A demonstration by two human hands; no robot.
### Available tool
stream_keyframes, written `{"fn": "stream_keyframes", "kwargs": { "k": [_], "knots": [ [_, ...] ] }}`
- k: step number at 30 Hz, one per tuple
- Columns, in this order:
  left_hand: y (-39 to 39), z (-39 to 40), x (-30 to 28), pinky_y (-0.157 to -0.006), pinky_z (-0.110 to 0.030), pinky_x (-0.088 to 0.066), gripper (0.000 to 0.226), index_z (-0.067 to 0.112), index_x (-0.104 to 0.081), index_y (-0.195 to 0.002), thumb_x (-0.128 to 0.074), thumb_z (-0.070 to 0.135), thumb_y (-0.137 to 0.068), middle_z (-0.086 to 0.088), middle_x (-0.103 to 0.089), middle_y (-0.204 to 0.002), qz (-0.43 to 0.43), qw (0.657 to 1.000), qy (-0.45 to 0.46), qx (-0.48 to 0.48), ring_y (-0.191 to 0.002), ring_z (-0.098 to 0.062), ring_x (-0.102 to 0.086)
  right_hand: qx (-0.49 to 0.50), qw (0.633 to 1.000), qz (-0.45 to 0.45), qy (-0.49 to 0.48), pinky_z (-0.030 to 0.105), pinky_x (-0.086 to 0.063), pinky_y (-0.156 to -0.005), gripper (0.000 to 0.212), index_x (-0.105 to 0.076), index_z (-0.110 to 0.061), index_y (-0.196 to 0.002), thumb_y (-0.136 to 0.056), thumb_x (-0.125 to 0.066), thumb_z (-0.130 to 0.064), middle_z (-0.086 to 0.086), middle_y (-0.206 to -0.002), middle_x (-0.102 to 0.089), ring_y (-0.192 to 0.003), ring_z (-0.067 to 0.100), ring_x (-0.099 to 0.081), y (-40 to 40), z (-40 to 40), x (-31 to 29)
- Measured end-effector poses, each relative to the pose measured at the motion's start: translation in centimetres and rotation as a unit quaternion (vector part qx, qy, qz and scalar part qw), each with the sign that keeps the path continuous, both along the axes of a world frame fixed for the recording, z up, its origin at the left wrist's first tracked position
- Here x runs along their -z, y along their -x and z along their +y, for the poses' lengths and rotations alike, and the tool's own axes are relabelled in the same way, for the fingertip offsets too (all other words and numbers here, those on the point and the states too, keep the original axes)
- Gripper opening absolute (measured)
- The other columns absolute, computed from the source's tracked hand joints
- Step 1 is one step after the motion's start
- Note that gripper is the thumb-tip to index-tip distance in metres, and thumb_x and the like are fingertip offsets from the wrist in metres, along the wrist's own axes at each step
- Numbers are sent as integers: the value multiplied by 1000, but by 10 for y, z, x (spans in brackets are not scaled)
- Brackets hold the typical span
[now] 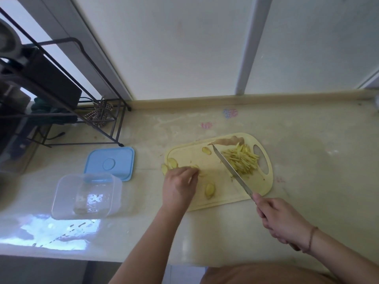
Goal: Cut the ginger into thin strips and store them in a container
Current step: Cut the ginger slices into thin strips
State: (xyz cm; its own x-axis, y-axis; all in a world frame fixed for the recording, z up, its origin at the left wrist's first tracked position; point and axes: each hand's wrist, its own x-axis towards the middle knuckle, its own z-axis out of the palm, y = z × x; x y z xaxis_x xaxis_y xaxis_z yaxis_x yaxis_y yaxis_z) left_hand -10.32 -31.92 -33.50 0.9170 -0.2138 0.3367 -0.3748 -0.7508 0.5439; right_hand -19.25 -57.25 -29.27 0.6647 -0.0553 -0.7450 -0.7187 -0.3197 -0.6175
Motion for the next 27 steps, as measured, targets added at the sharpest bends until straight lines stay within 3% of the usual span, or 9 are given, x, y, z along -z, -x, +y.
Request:
{"fn": "stream_keyframes", "kwargs": {
  "k": [4,8,10,13,16,19,23,25,27],
  "knots": [
    [-26,21,11,-74,-33,-46,9,13,-79,-82,-77,9,-75,1,-76,-83,-14,998,-60,-3,-75,-23,-70,-1,1000,2,0,16,-16,-43,52,-39,-18,-72,-100,-44,-61,-1,-53,-27,-40,13,-18,0,1,-2],
    [-29,34,16,-74,-39,-46,17,19,-80,-79,-64,16,-76,4,-75,-87,12,988,-153,32,-80,-26,-67,3,1000,3,-8,16,-15,-44,52,-39,-17,-72,-100,-44,-62,-1,-53,-27,-41,13,-18,-1,0,-4],
    [-32,30,9,-75,-40,-48,28,19,-80,-79,-53,23,-77,4,-74,-89,18,990,-140,4,-83,-26,-66,6,1000,-1,-14,16,-15,-44,53,-39,-17,-72,-99,-44,-62,-1,-53,-27,-42,14,-17,-2,-1,-6],
    [-55,7,0,-85,-45,-50,26,15,-78,-103,-62,22,-85,-4,-74,-105,69,992,-104,-26,-97,-34,-65,12,1000,-8,-26,18,-15,-44,53,-39,-16,-72,-98,-42,-62,1,-55,-27,-42,14,-18,-4,-1,-9],
    [-79,-25,-7,-102,-43,-38,39,20,-63,-134,-60,34,-98,-3,-59,-136,178,972,-155,-12,-124,-31,-49,16,999,-7,-28,20,-16,-44,53,-40,-15,-74,-99,-42,-62,2,-56,-27,-42,13,-20,-4,-2,-10],
    [-84,-42,0,-102,-41,-29,34,23,-66,-130,-57,37,-100,1,-54,-138,174,961,-215,-12,-127,-28,-42,19,999,-10,-29,19,-16,-43,53,-41,-15,-75,-98,-43,-62,2,-55,-28,-41,13,-20,-4,-2,-10],
    [-80,-46,3,-92,-36,-32,20,15,-74,-110,-68,26,-94,-2,-65,-121,142,979,-145,-22,-116,-29,-51,18,999,-16,-25,19,-17,-41,54,-41,-14,-75,-98,-42,-62,2,-54,-29,-40,14,-20,-4,-6,-12],
    [-77,-39,-5,-81,-18,-38,15,14,-77,-105,-70,18,-93,1,-71,-107,195,980,-42,13,-100,-20,-60,19,999,-13,-23,20,-18,-41,53,-41,-14,-75,-99,-42,-61,1,-54,-29,-40,14,-21,-3,-7,-13],
    [-68,-30,-18,-73,-2,-38,15,17,-79,-107,-70,15,-94,6,-73,-102,276,957,9,85,-90,-6,-61,25,999,-8,-28,19,-18,-41,53,-41,-14,-74,-98,-42,-61,0,-53,-29,-40,14,-21,-2,-8,-13]
  ]
}}
